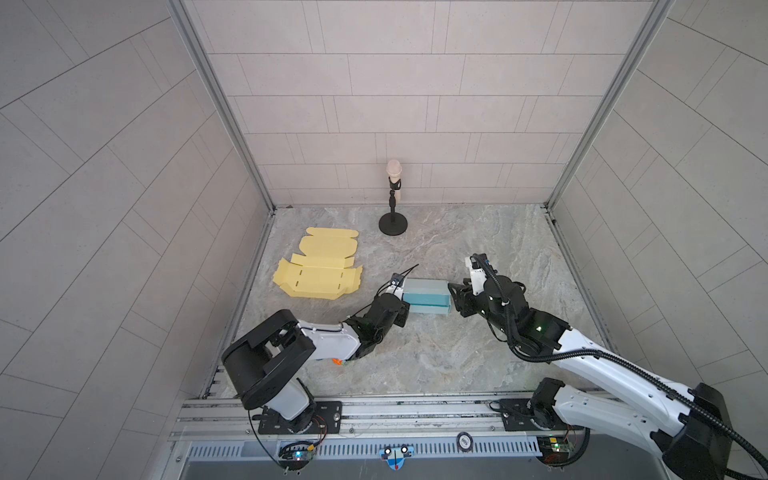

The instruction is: Fold the paper box

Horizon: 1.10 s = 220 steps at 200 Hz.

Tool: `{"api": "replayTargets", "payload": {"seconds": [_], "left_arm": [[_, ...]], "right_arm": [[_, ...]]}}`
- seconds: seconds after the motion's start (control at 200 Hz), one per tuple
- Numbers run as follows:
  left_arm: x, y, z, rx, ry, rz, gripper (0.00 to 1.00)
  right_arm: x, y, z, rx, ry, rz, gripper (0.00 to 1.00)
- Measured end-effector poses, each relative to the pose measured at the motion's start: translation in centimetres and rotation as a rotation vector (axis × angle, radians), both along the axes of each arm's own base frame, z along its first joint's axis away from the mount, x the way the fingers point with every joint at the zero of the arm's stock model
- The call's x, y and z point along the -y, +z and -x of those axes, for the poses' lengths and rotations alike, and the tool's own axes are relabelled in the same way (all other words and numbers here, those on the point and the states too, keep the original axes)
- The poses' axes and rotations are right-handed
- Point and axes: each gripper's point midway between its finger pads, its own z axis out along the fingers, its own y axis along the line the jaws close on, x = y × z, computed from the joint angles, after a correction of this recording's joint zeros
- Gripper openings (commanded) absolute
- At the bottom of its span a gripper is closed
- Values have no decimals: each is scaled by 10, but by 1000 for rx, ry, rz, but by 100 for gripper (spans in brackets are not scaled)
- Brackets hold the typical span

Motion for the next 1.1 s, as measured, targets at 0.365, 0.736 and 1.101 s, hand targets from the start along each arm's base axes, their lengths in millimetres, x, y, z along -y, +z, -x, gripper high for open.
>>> {"api": "replayTargets", "payload": {"seconds": [0.365, 0.736, 1.101], "left_arm": [[0, -3, 6, -14, -14, -11, 9], [-3, -18, 31, -86, -68, -51, 26], [-7, 8, 69, -208, -156, 8, 63]], "right_arm": [[-22, -53, -34, -150, -27, 140, 46], [-25, -96, -36, -229, -38, 189, 42], [-23, -108, -36, -241, -46, 184, 41]]}}
